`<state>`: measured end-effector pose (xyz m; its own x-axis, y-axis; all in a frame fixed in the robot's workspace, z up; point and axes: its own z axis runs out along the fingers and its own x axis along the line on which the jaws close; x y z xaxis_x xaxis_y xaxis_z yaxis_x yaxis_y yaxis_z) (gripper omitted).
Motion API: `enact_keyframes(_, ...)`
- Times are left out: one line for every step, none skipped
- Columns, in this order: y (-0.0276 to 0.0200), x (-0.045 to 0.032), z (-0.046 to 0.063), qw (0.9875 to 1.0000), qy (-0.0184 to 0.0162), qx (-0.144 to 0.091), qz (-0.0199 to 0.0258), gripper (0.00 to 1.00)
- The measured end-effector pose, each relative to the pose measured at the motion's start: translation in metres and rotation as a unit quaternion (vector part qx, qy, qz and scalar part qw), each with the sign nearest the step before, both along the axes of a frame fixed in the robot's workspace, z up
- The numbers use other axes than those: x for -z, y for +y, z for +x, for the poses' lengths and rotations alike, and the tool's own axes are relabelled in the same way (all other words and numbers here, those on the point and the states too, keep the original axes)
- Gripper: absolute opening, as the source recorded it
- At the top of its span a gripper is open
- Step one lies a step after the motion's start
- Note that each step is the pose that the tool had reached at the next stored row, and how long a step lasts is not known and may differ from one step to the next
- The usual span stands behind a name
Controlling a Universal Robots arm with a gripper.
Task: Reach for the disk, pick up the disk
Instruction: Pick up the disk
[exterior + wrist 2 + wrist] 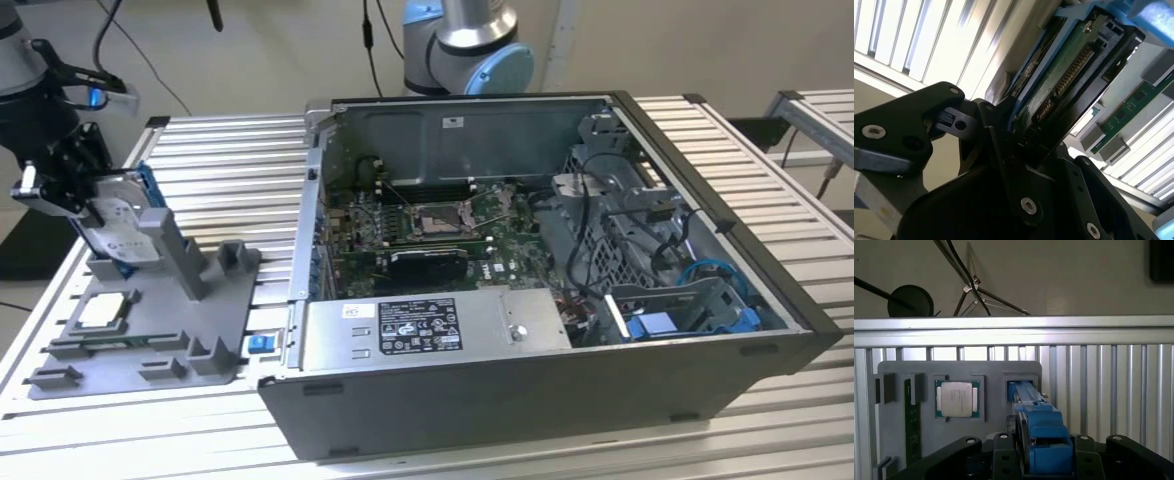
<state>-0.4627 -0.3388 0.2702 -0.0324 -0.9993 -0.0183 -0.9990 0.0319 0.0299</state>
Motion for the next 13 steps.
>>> enact_keyframes(0.0000, -0.0010, 0.000, 1.0000, 0.0000, 0.000, 0.0000, 0.00)
enact_keyframes(0.0000, -0.0021, 0.000, 1.0000, 0.0000, 0.000, 0.0000, 0.00)
enact_keyframes(0.0000, -0.0033, 0.000, 1.0000, 0.0000, 0.000, 0.0000, 0.00)
enact_keyframes(0.0000, -0.0043, 0.000, 1.0000, 0.0000, 0.000, 0.0000, 0.00)
enact_keyframes(0.0000, -0.0053, 0.000, 1.0000, 0.0000, 0.000, 0.0000, 0.00)
enact_keyframes(0.0000, -0.0060, 0.000, 1.0000, 0.0000, 0.000, 0.0000, 0.00)
enact_keyframes(0.0000, -0.0067, 0.000, 1.0000, 0.0000, 0.000, 0.0000, 0.00)
enact_keyframes(0.0000, -0.0076, 0.000, 1.0000, 0.0000, 0.000, 0.0000, 0.00)
enact_keyframes(0.0000, -0.0085, 0.000, 1.0000, 0.0000, 0.000, 0.0000, 0.00)
enact_keyframes(0.0000, -0.0094, 0.000, 1.0000, 0.0000, 0.000, 0.0000, 0.00)
enact_keyframes(0.0000, -0.0102, 0.000, 1.0000, 0.0000, 0.000, 0.0000, 0.00)
enact_keyframes(0.0000, -0.0110, 0.000, 1.0000, 0.0000, 0.000, 0.0000, 0.00)
enact_keyframes(0.0000, -0.0119, 0.000, 1.0000, 0.0000, 0.000, 0.0000, 0.00)
